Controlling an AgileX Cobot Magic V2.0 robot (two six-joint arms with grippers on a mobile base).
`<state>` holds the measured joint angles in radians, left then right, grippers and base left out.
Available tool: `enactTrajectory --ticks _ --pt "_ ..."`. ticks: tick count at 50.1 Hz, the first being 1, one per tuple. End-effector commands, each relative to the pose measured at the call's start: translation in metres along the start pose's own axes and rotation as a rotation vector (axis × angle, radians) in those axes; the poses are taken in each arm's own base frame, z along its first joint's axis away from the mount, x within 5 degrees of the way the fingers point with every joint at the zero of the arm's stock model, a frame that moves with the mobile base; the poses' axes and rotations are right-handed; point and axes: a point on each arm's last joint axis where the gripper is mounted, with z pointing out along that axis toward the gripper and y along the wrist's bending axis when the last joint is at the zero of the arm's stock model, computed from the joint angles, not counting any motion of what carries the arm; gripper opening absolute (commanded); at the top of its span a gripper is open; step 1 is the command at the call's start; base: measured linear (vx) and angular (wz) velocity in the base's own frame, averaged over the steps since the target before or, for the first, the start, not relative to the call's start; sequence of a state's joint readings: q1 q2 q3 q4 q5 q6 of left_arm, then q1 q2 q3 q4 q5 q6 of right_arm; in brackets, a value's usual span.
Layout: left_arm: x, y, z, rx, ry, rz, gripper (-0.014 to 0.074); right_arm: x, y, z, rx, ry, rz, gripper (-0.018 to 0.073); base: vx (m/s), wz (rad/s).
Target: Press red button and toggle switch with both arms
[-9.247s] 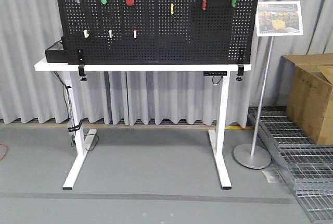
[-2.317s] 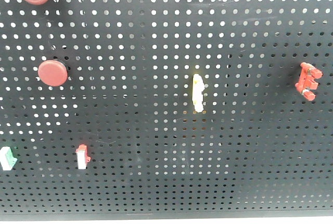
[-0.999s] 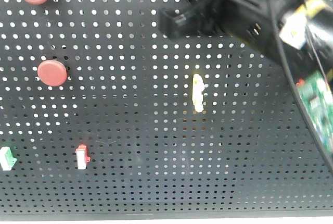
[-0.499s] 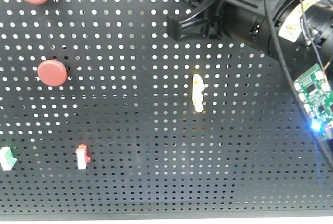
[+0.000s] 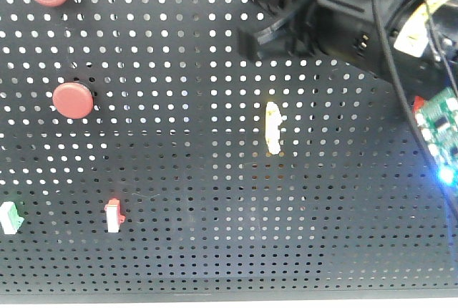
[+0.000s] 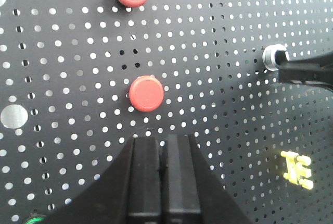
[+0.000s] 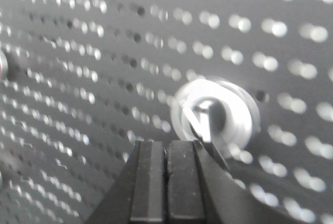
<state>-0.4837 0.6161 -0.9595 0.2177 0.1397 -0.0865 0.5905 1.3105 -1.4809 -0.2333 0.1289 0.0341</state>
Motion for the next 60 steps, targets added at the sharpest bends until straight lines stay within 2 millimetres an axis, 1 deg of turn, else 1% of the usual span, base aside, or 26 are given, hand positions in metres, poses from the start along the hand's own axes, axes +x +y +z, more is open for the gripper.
enactTrajectory --ticks 1,6,11,14,17,22,24,27,32,38,60 --pt "-0.015 0.000 -0.001 0.011 -0.111 -0.003 0.0002 -0.034 -0.013 -0.021 0.044 -0.157 -0.036 -0.0003 0.00 0.00" --pt "-0.016 0.000 -0.001 0.011 -0.115 -0.003 0.0002 -0.035 -0.014 -0.023 0.045 -0.157 -0.030 -0.0003 0.00 0.00" --pt "-0.016 0.000 -0.001 0.011 -0.113 -0.003 0.0002 -0.040 -0.014 -0.031 0.045 -0.166 -0.026 -0.0003 0.00 0.00" --pt "-0.015 0.000 -0.001 0.011 -0.110 -0.003 0.0002 -0.044 -0.011 -0.040 0.036 -0.181 -0.026 -0.0003 0.00 0.00" --pt "-0.015 0.000 -0.001 0.011 -0.110 -0.003 0.0002 -0.048 -0.010 -0.054 0.030 -0.198 -0.024 -0.0003 0.00 0.00" --pt "-0.015 0.000 -0.001 0.011 -0.109 -0.003 0.0002 -0.042 -0.010 -0.074 0.029 -0.192 -0.022 -0.0003 0.00 0.00" --pt "-0.015 0.000 -0.001 0.011 -0.109 -0.003 0.0002 -0.041 -0.010 -0.085 0.030 -0.197 -0.022 -0.0003 0.00 0.00" --pt "-0.015 0.000 -0.001 0.011 -0.109 -0.003 0.0002 -0.032 -0.010 -0.091 0.033 -0.178 -0.029 -0.0003 0.00 0.00" --pt "-0.014 0.000 0.000 0.010 -0.100 -0.007 0.0002 -0.024 -0.010 -0.101 0.039 -0.168 -0.048 -0.0003 0.00 0.00" --pt "-0.014 0.000 0.000 0.010 -0.093 -0.006 0.0002 -0.019 -0.009 -0.106 0.039 -0.150 -0.051 -0.0003 0.00 0.00" --pt "-0.014 0.000 0.000 0.010 -0.095 -0.006 0.0002 -0.020 -0.009 -0.106 0.039 -0.153 -0.051 -0.0003 0.00 0.00"
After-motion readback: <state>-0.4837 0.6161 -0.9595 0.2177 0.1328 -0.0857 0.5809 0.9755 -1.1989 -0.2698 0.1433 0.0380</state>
